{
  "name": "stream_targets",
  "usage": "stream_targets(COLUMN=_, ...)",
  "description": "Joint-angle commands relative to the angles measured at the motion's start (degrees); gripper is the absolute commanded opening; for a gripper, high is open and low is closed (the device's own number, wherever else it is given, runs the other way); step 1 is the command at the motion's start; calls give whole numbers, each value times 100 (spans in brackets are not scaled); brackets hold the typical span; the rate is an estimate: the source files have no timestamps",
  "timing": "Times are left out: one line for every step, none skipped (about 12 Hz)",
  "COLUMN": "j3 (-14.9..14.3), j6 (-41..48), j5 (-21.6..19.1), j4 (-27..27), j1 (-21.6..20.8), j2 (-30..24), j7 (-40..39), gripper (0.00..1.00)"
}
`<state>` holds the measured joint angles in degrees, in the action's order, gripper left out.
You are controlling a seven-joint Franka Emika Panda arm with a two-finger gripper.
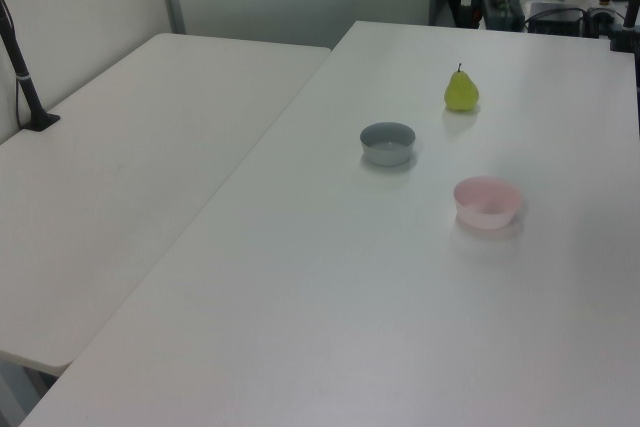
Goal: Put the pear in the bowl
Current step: 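Move the open gripper toward the yellow-green pear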
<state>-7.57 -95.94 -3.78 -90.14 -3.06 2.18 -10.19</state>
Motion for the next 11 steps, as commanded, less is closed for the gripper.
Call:
stream_targets(j3=72, j6=-153, j5=-44, j4=-135, j1=78, j2=-87, j7=-35, gripper=100)
stream_targets(j3=72, j6=-153, j5=-44, j4=-135, j1=78, j2=-87, j7=-35, gripper=100)
stream_targets(j3=72, j6=-153, j5=-44, j4=-135, j1=78, j2=-87, j7=-35, gripper=100)
stream_targets(j3=72, j6=-153, j5=-44, j4=-135, j1=78, j2=-87, j7=-35, gripper=100)
stream_targets(j3=72, j6=-144, j5=-44, j4=-135, j1=78, j2=-87, j7=-35, gripper=100)
stream_targets(j3=72, j6=-144, j5=-44, j4=-135, j1=78, j2=-87, j7=-35, gripper=100)
stream_targets(j3=72, j6=-144, j5=-44, j4=-135, j1=78, j2=-87, j7=-35, gripper=100)
stream_targets(j3=72, j6=-144, j5=-44, j4=-135, j1=87, j2=-78, j7=-35, gripper=100)
stream_targets(j3=72, j6=-118, j5=-44, j4=-126, j1=148, j2=-104, j7=-44, gripper=100)
stream_targets(j3=72, j6=-100, j5=-44, j4=-118, j1=157, j2=-113, j7=-70, gripper=100)
stream_targets(j3=72, j6=-92, j5=-9, j4=-118, j1=192, j2=-122, j7=-175, gripper=100)
